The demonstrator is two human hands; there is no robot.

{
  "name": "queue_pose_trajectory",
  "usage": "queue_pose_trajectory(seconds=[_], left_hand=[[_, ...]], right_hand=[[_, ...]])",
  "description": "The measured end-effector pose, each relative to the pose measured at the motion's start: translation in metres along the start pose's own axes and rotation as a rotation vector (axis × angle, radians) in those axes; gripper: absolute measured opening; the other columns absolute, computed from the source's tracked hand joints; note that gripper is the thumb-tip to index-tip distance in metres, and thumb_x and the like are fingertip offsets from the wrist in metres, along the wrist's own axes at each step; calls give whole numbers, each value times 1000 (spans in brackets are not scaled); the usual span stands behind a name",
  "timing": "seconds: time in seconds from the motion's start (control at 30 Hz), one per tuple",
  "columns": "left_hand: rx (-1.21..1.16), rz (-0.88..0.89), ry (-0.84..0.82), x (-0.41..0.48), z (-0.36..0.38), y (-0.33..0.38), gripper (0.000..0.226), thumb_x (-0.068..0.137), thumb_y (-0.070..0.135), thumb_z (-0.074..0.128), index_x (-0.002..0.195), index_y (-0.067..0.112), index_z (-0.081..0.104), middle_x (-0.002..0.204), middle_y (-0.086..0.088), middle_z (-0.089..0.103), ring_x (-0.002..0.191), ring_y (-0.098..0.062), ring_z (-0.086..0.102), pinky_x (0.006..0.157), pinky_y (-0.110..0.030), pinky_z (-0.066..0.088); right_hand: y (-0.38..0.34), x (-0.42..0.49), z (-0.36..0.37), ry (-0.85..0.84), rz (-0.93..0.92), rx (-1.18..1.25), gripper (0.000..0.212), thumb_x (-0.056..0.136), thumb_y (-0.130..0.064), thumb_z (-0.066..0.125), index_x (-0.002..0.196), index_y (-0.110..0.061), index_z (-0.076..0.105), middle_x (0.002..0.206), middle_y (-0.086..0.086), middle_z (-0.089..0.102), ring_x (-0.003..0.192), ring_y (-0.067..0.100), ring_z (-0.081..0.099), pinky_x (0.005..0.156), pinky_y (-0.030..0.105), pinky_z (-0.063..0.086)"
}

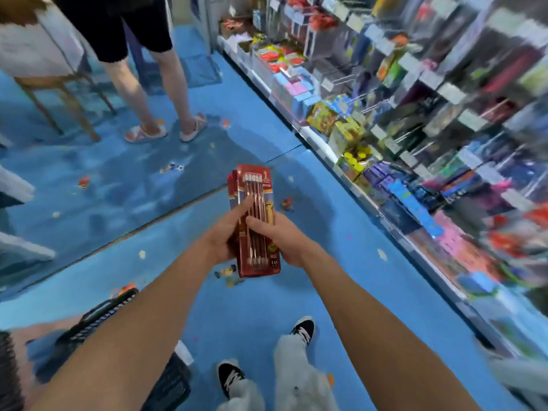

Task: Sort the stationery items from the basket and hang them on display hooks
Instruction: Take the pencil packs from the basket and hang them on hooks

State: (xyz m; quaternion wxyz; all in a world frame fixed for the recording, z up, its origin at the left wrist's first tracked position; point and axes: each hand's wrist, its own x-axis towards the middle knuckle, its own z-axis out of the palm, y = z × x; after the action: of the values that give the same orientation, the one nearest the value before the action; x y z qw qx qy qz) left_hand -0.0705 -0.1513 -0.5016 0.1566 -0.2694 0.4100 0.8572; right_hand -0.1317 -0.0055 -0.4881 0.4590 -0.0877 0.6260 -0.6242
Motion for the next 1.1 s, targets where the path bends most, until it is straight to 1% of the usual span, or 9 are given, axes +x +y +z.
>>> queue_pose_trajectory(seconds=[0.13,0.27,0.37,0.5,0.63,0.73,0.8,0.97,1.1], left_hand=[[140,-104,-96,65,85,4,65,92,67,58,129,15,73,129,-16,71,112,-31,71,96,-46,57],[312,-220,-251,123,174,8,80,80,71,72,136,14,68,137,-18,65,119,-33,66,113,-55,46],[410,-236,-338,162,243,13,93,59,70,89,129,12,72,132,-20,69,112,-32,71,100,-51,56],[499,-266,-343,205,325,17,74,70,77,74,108,14,82,112,-19,77,95,-29,77,79,-43,63],[556,-223,-411,236,385,27,72,79,72,70,118,12,78,114,-18,76,92,-29,78,75,-40,63],[526,-253,-538,258,416,41,80,63,65,90,121,11,77,122,-20,73,101,-32,76,79,-43,62],[506,-279,-583,278,432,50,81,59,63,93,120,12,77,123,-19,73,103,-33,75,82,-45,61],[525,-273,-559,341,460,79,79,71,67,82,129,13,73,130,-20,69,111,-36,72,93,-49,57],[628,-282,-549,403,476,107,85,56,68,90,120,14,77,124,-18,73,105,-33,74,88,-46,59]], right_hand=[[-13,-36,-91,169,-37,105,34,99,-26,66,128,-9,64,117,13,72,104,25,70,94,39,56],[-32,-72,-180,322,-71,178,49,92,-33,72,131,-8,60,125,18,70,117,37,67,107,54,50],[-53,-94,-243,437,-107,251,46,93,-31,73,131,-6,60,124,20,71,118,38,66,106,54,50],[-86,-123,-307,535,-168,306,44,92,-32,74,127,-8,62,116,13,74,109,30,71,104,51,53],[-112,-143,-352,555,-218,329,43,90,-34,74,125,-13,62,112,7,75,106,24,72,97,43,57],[-130,-144,-382,578,-236,320,31,97,-29,69,125,-17,63,113,4,77,109,23,72,94,36,59],[-140,-138,-402,600,-242,321,30,98,-28,69,125,-17,63,118,7,76,114,26,70,101,42,56],[-167,-94,-458,775,-287,369,51,85,-22,84,129,-10,61,119,16,73,109,33,71,96,49,57],[-188,-50,-501,933,-352,406,74,61,-30,95,126,-19,61,113,13,74,99,31,75,89,54,60]])
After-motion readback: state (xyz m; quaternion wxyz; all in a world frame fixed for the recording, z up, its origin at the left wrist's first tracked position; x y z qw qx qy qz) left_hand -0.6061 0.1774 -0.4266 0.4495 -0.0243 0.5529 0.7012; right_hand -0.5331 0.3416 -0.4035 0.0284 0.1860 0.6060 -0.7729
